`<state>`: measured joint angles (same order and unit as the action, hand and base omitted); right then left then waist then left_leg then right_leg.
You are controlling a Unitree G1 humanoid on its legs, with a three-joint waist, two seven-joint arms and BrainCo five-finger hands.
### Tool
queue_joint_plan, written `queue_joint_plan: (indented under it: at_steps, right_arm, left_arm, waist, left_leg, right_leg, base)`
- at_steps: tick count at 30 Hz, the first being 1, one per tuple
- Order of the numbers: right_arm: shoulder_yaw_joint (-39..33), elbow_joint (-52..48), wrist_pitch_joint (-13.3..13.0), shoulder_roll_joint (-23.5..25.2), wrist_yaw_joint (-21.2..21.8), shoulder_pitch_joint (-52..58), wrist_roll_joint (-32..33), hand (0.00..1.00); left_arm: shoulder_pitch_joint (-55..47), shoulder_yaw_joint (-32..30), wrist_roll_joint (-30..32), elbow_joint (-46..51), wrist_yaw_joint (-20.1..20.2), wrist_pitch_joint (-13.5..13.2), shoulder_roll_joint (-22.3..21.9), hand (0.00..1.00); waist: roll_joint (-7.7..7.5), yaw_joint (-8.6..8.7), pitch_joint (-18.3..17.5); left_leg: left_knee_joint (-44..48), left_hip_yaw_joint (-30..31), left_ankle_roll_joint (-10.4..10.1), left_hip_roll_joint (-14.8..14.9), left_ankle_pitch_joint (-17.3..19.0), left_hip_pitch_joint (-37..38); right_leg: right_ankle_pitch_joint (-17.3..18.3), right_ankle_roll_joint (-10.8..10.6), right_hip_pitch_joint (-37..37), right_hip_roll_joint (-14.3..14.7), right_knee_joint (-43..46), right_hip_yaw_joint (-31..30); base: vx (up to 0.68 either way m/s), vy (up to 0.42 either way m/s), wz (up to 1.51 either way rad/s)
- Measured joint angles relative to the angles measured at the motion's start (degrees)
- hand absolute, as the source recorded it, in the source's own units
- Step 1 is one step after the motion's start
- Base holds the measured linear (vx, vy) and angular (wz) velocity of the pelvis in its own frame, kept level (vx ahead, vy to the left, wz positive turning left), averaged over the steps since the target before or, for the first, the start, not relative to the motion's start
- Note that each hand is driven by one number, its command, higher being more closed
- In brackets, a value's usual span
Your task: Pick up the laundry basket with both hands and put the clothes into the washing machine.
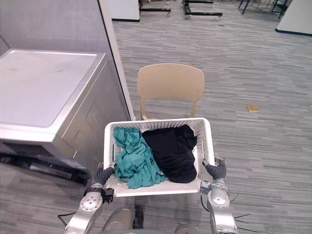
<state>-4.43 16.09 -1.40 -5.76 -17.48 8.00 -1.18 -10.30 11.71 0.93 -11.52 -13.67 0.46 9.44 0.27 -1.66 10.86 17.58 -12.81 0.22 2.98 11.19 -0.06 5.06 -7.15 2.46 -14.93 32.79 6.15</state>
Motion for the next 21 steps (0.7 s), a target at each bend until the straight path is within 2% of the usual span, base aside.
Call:
queue_joint_plan:
  at_steps: [1,2,3,4,5,6,7,9,10,12,14,15,16,19,20,21]
  right_arm:
    - [0.1,0.6,0.0,0.0,0.1,0.0,0.0,1.0]
    - [0.2,1.0,0.0,0.3,0.1,0.2,0.0,1.0]
    - [0.3,1.0,0.0,0.4,0.1,0.3,0.0,1.0]
    - [0.4,1.0,0.0,0.3,0.1,0.3,0.0,1.0]
    - [0.5,1.1,0.0,0.4,0.1,0.3,0.0,1.0]
    - [1.0,1.3,-0.1,-0.1,0.1,-0.1,0.0,1.0]
    - [1.0,2.3,-0.1,-0.7,0.1,-0.9,0.0,1.0]
    - [1.7,5.4,-0.1,-2.3,0.0,-4.8,0.1,1.0]
    - [1.9,5.6,-0.1,-2.4,-0.2,-5.9,0.2,1.0]
    - [2.1,5.7,-0.1,-2.6,-1.3,-9.7,0.9,1.0]
    - [2.1,7.3,-0.2,-3.3,-2.0,-16.5,2.2,1.0]
    - [2.1,8.1,-0.2,-3.4,-2.4,-18.4,2.5,1.0]
    - [2.2,12.0,-0.2,-3.4,-3.7,-24.0,3.0,1.0]
    - [2.2,15.6,-0.1,-3.4,-4.9,-29.3,3.4,1.0]
    - [2.2,16.4,-0.1,-3.1,-5.9,-31.9,3.6,1.0]
    - [2.1,16.4,-0.1,-2.8,-6.3,-32.8,4.0,1.0]
  left_arm:
    - [0.0,0.0,0.0,0.0,0.0,0.0,0.2,1.0]
    - [0.1,0.0,0.0,0.0,-0.1,0.1,0.7,1.0]
    - [0.2,0.0,0.0,0.0,-0.1,0.1,0.9,1.0]
    - [0.2,0.0,0.0,0.0,-0.1,0.2,1.0,1.0]
    - [0.3,0.1,0.0,0.0,-0.1,0.2,1.0,1.0]
    - [1.0,0.0,0.0,-0.5,-0.1,0.2,1.0,1.0]
    - [1.8,0.1,0.0,-1.1,-0.1,0.4,0.4,1.0]
    - [4.3,-0.2,0.0,-1.2,-0.5,0.4,0.4,1.0]
    - [5.3,-0.6,-0.1,-1.4,-0.8,0.3,0.5,1.0]
    - [10.7,-1.1,-0.2,-3.6,-1.7,0.3,1.2,1.0]
    - [18.6,-1.7,-0.4,-7.3,-3.0,0.3,2.7,1.0]
    - [20.7,-2.3,-0.5,-8.3,-3.2,0.3,2.7,1.0]
    - [26.9,-3.6,-0.5,-13.0,-4.4,0.2,2.6,1.0]
    - [33.4,-5.2,-0.5,-18.7,-5.3,0.3,2.5,1.0]
    - [36.2,-6.5,-0.5,-20.5,-5.4,0.3,2.6,0.0]
    - [37.1,-7.5,-0.5,-20.7,-5.6,0.3,2.5,0.0]
  waist:
    - [-0.19,0.22,-0.1]
    - [-1.0,0.71,-0.6]
    - [-1.37,0.78,-0.8]
    - [-1.59,0.91,-0.8]
    - [-2.32,0.96,-1.0]
    - [-3.7,0.85,-0.7]
    - [-2.78,0.99,-0.6]
    - [-0.87,0.14,0.2]
    - [-0.7,-0.04,0.8]
    - [-1.09,-0.63,4.0]
    - [-1.57,-0.62,9.3]
    - [-1.77,-0.64,10.4]
    - [-1.92,-0.67,11.6]
    - [-1.91,-0.63,13.1]
    - [-1.72,-0.67,14.5]
    - [-1.79,-0.65,14.7]
  left_leg:
    - [-0.7,0.1,0.0,0.0,0.0,0.6]
    - [-1.7,0.4,0.0,0.0,0.0,1.0]
    - [-1.9,0.8,-0.1,0.0,-0.1,1.0]
    - [-1.9,1.2,-0.3,0.0,-0.2,1.0]
    - [-0.7,2.0,-0.5,-0.3,-0.3,0.5]
    - [1.1,3.7,-0.7,-1.7,-0.1,-0.7]
    - [1.8,4.9,-1.2,-1.0,0.3,-1.5]
    - [3.3,6.2,-1.5,1.8,0.4,-5.9]
    - [3.4,6.4,-1.7,2.3,0.2,-7.1]
    - [3.6,6.8,-2.8,3.1,-0.4,-10.3]
    - [6.2,7.9,-2.9,3.4,-0.5,-15.5]
    - [7.0,7.9,-2.9,3.7,-0.5,-17.0]
    - [9.2,8.1,-2.9,4.1,-0.5,-22.5]
    - [10.2,8.2,-3.0,4.2,-1.0,-26.3]
    - [11.2,8.2,-3.0,4.2,-1.1,-27.7]
    - [11.6,8.2,-2.8,4.3,-1.2,-28.7]
  right_leg:
    - [0.8,0.6,1.2,0.0,1.8,0.1]
    - [4.6,1.5,3.1,0.3,2.4,0.2]
    - [6.8,1.2,4.7,1.5,0.5,0.1]
    - [7.2,1.1,5.0,2.4,-1.6,-0.1]
    - [5.4,1.1,4.7,4.2,-8.2,0.0]
    - [0.7,1.0,4.9,4.3,-12.8,-0.2]
    - [0.2,1.2,4.3,4.6,-13.2,0.4]
    - [-2.8,2.7,4.6,7.5,-18.7,2.3]
    - [-3.5,3.1,5.2,8.1,-19.5,2.7]
    - [-4.7,3.9,7.8,8.9,-20.0,3.4]
    - [-5.7,4.4,11.6,9.4,-19.2,4.3]
    - [-6.1,4.6,12.9,9.6,-18.9,4.3]
    - [-7.5,4.6,17.3,9.9,-18.8,4.3]
    - [-8.8,4.5,20.6,9.7,-19.0,4.2]
    - [-9.3,4.3,21.6,9.7,-18.9,4.1]
    - [-9.5,4.3,22.5,9.7,-18.8,4.1]
  base:
    - [0.18,0.067,-0.04]
    - [0.13,-0.012,0.09]
    - [0.13,-0.037,0.18]
    - [0.14,-0.093,0.34]
    - [0.14,-0.141,0.46]
    - [0.15,-0.166,0.56]
    - [0.13,-0.151,0.42]
    - [0.08,-0.125,0.14]
    - [0.0,-0.118,0.03]
    - [-0.1,-0.099,0.07]
    - [-0.19,-0.056,0.09]
    - [-0.25,0.002,-0.09]
    - [-0.21,0.024,-0.14]
    - [-0.13,0.031,-0.1]
    - [-0.12,0.038,-0.06]
    - [-0.12,0.044,-0.03]
